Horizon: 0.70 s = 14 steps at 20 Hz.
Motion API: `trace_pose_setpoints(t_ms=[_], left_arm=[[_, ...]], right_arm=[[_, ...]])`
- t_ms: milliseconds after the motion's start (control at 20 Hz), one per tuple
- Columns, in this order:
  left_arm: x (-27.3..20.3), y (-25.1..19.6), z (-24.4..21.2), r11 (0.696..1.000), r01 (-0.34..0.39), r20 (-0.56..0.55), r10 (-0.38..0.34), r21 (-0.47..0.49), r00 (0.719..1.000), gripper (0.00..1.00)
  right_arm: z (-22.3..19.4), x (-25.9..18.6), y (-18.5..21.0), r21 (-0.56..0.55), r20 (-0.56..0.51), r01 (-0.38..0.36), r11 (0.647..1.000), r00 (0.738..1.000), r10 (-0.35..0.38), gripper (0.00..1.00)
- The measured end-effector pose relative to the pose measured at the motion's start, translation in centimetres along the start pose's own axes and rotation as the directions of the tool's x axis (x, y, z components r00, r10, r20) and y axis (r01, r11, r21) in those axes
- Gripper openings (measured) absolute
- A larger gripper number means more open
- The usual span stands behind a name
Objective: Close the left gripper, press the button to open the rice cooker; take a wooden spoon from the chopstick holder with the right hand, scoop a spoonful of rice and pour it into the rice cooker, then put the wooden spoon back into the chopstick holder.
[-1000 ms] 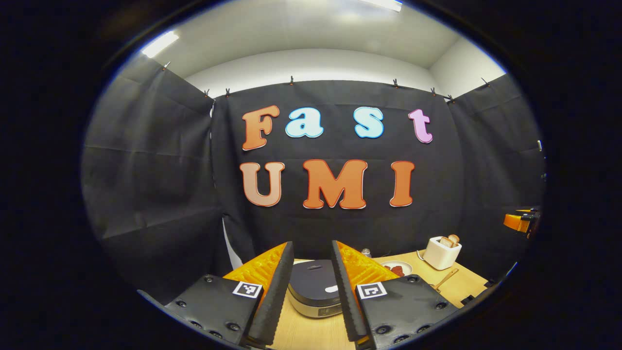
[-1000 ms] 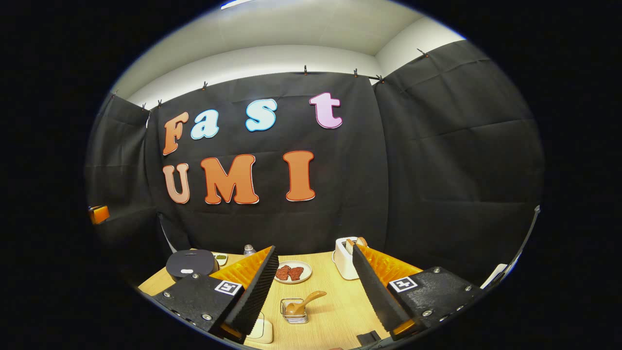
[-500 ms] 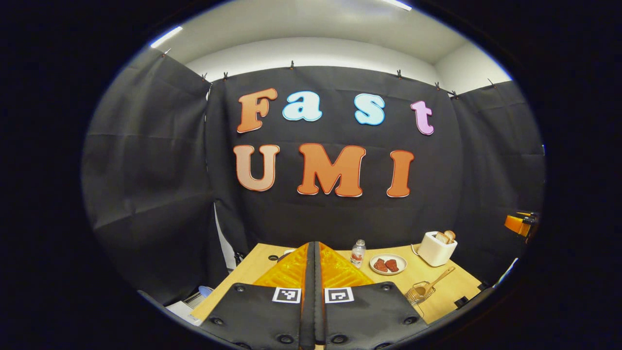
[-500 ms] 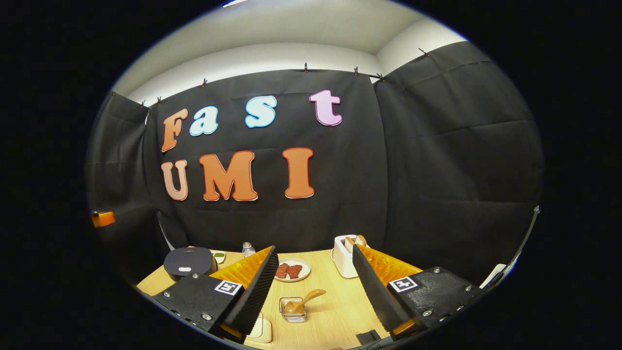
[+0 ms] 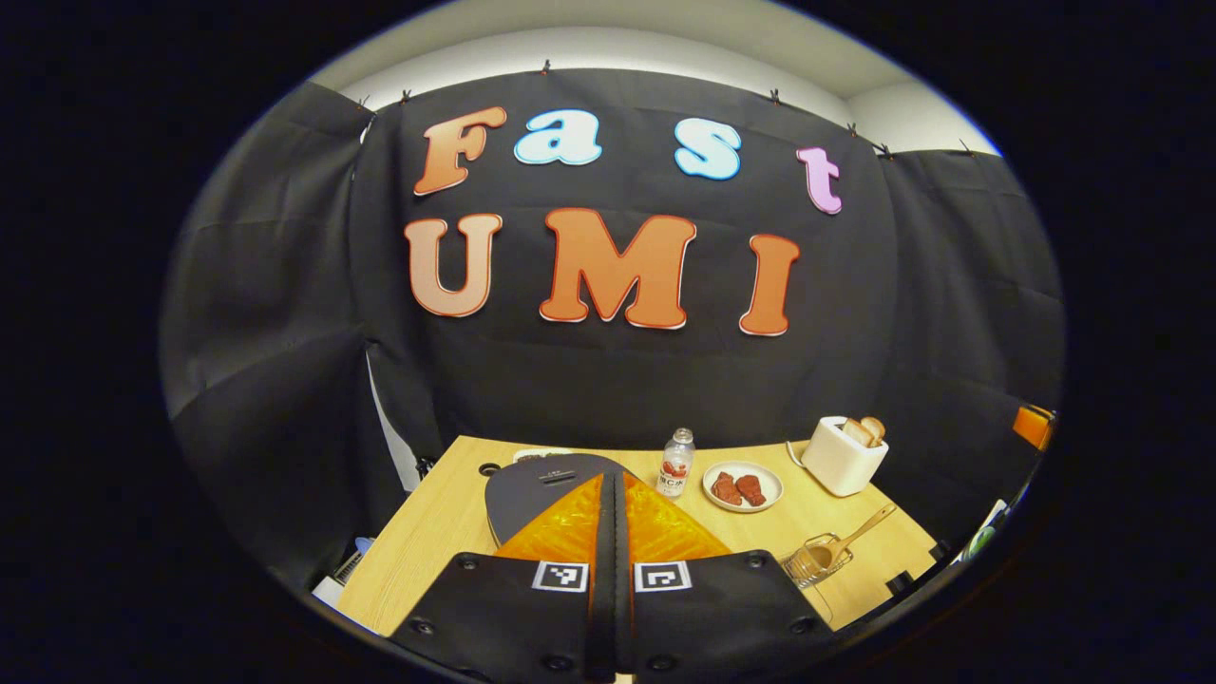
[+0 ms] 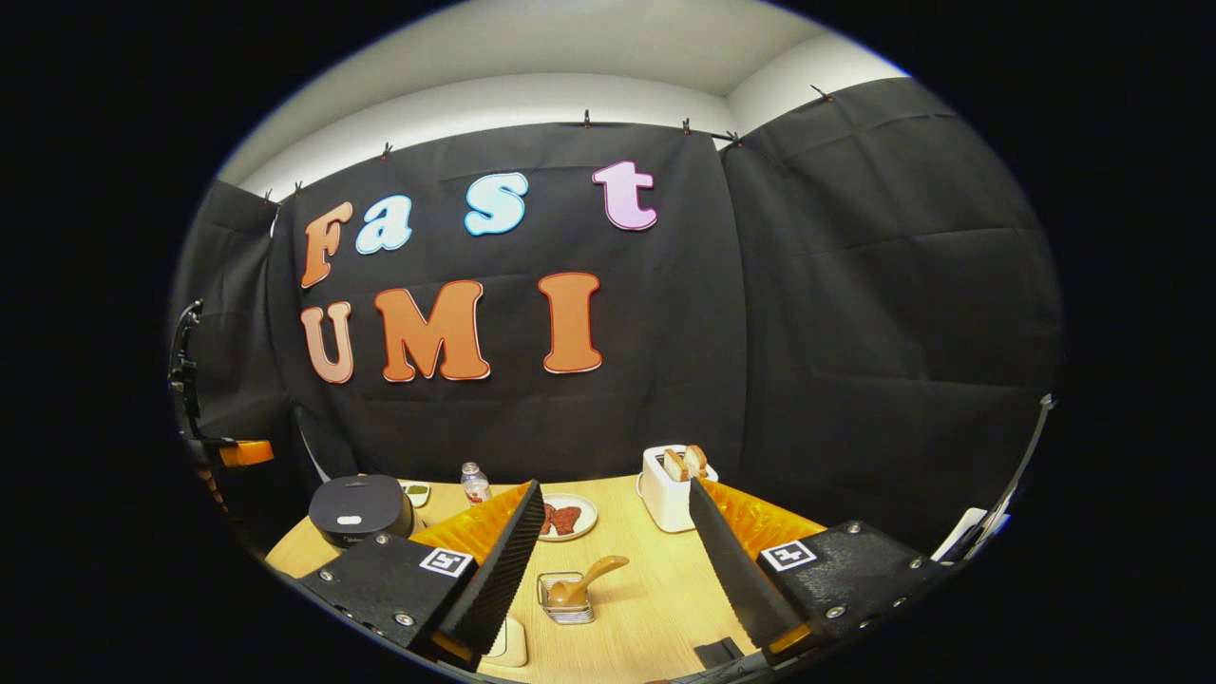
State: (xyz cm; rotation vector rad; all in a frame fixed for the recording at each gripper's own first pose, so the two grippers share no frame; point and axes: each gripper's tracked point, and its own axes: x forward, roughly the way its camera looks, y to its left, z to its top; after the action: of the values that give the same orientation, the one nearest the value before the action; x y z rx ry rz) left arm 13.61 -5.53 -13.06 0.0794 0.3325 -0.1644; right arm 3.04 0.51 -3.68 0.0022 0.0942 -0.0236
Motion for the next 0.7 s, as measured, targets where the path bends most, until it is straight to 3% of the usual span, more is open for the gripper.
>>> trace_pose_setpoints(t_ms=[250, 300, 350, 500, 550, 600, 700], left_arm=[[5.1, -1.2, -5.0, 0.999, 0.047, -0.109, -0.045, 0.017, 0.993, 0.04], [6.0, -1.4, -6.1, 0.998, 0.061, -0.13, -0.059, 0.009, 0.99, 0.04], [6.9, -1.3, -7.2, 0.998, 0.064, -0.154, -0.063, 0.002, 0.986, 0.04], [8.8, -0.5, -10.1, 0.998, 0.057, -0.212, -0.053, 0.011, 0.976, 0.04], [9.4, -0.5, -10.7, 0.998, 0.057, -0.228, -0.055, 0.004, 0.972, 0.02], [9.9, -0.5, -11.3, 0.998, 0.057, -0.243, -0.056, -0.002, 0.968, 0.01], [10.4, -0.2, -12.2, 0.998, 0.06, -0.261, -0.058, -0.003, 0.964, 0.04]], right_arm=[[-0.1, -0.1, -0.9, 0.001, -0.007, 0.036, 0.999, 0.999, -0.036, 0.95], [0.0, -0.2, -1.1, -0.001, -0.006, 0.045, 0.999, 0.999, -0.045, 1.0], [-0.1, -0.2, -1.3, -0.003, -0.006, 0.054, 0.999, 0.999, -0.054, 0.95], [-0.1, -0.5, -2.0, -0.005, -0.012, 0.077, 0.997, 0.997, -0.077, 0.95], [0.0, -0.5, -2.1, -0.005, -0.013, 0.084, 0.996, 0.996, -0.084, 1.0], [0.0, -0.4, -2.2, -0.004, -0.015, 0.09, 0.996, 0.996, -0.09, 0.95], [-0.1, -0.3, -2.1, -0.003, -0.017, 0.094, 0.996, 0.995, -0.095, 0.95]])
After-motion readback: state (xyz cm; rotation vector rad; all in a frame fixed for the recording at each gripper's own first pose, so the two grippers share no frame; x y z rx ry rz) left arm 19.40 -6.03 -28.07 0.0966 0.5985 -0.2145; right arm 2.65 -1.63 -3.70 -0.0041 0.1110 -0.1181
